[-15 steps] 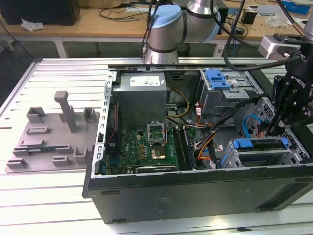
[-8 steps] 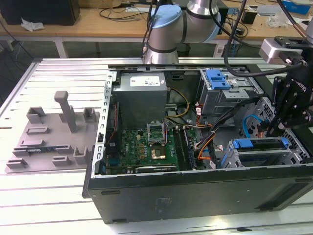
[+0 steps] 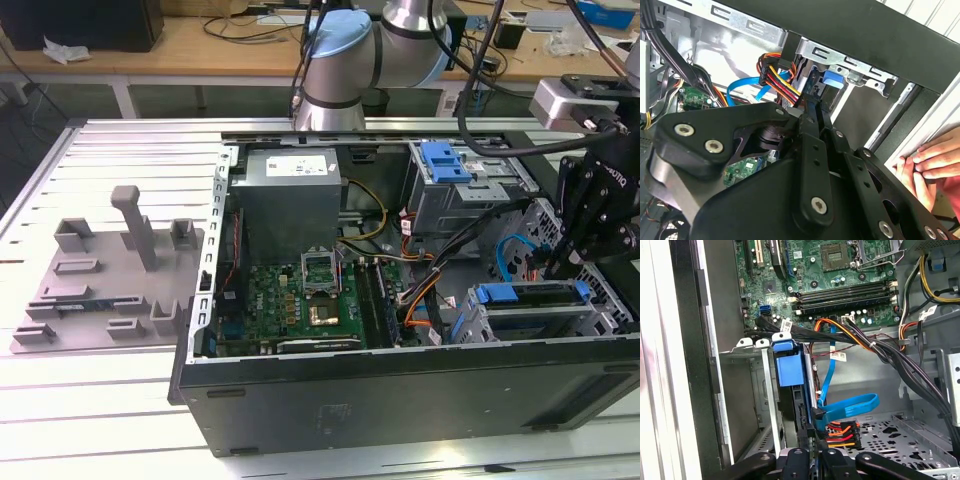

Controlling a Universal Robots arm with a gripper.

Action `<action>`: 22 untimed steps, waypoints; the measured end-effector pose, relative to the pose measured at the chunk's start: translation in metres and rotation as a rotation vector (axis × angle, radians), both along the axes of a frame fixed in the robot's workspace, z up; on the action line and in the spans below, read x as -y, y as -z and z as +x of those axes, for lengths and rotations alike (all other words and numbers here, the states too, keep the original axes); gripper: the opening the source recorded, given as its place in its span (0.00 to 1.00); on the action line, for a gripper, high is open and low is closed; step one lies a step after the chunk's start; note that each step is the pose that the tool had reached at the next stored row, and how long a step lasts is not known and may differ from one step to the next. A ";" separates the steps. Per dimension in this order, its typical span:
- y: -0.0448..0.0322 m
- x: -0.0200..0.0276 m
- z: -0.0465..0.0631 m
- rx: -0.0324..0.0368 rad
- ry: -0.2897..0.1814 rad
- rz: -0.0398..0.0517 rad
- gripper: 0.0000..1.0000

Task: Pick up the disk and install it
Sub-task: 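Insert the first disk wire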

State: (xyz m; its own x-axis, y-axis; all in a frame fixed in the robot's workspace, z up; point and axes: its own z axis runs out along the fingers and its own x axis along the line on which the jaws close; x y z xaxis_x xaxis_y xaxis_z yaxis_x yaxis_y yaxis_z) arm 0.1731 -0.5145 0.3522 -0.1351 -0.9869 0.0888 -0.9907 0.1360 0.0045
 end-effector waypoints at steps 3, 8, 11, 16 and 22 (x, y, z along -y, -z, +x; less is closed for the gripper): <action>0.0000 0.0016 0.000 0.0000 0.000 0.0068 0.16; 0.0000 0.0118 0.000 0.0001 0.000 0.0504 0.16; 0.0000 0.0132 0.000 -0.0001 -0.010 0.0513 0.16; 0.0000 0.0133 -0.001 -0.0010 -0.042 0.0512 0.16; 0.0000 0.0133 -0.001 -0.0010 -0.044 0.0513 0.16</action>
